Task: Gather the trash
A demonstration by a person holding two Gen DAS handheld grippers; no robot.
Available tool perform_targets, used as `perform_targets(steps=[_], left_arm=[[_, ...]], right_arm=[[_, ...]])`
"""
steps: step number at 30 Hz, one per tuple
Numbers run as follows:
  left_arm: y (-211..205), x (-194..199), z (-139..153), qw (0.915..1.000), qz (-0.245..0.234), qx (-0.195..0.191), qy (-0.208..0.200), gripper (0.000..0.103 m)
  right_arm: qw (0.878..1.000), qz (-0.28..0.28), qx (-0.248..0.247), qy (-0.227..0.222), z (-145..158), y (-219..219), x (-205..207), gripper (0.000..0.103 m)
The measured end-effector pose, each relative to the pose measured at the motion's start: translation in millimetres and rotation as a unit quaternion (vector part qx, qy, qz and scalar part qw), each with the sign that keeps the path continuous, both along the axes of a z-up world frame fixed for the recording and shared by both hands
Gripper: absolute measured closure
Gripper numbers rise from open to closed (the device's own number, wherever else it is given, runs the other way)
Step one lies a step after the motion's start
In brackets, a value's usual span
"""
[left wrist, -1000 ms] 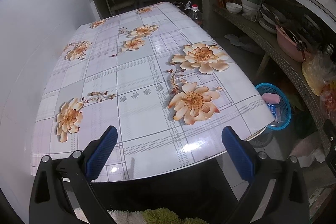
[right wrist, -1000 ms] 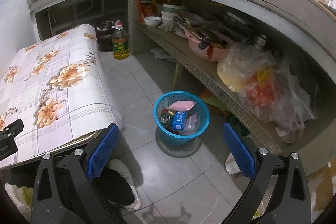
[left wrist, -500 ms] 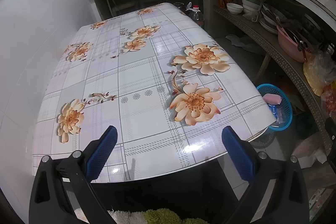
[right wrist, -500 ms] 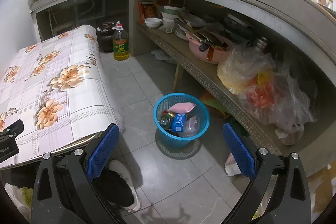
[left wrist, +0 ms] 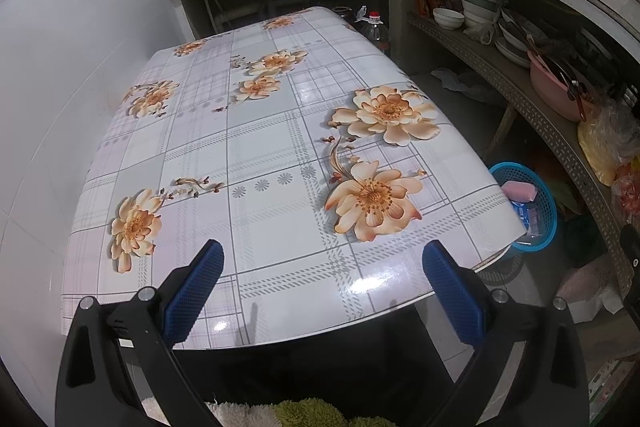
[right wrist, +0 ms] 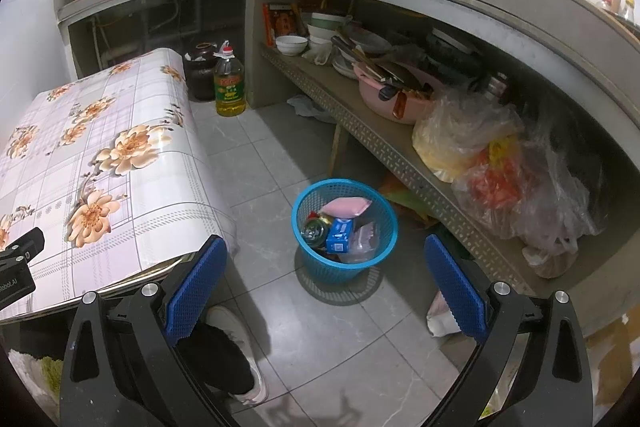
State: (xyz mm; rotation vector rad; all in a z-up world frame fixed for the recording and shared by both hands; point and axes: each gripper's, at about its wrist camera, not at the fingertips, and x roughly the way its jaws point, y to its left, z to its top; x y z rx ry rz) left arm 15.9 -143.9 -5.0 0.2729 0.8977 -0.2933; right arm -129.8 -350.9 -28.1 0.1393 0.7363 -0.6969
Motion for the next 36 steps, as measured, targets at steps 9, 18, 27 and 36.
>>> perform_targets(steps=[9,18,27,36], left_arm=[[1.5,0.8,1.0,1.0000,0.004,-0.001,-0.002,0.005],[0.6,-0.4,0.5,1.0000,0.005,-0.001,-0.004,0.005],[1.0,-0.3,1.1,1.0000,0.005,-0.001,-0.004,0.005],[0.3,-0.8,1.5,1.0000,0.005,0.000,-0.005,0.006]], right_arm=[[1.000,0.001,-0.003,0.000,3.1,-1.6,1.3,0.008],[1.000,0.004,-0.004,-0.001,3.5,-2.8,1.7,0.008],[1.000,0.003,-0.004,-0.001,3.4,-2.4,1.6,0.008],[1.000,0.002,-0.004,-0.001,4.5,-1.4,2.3,0.008]])
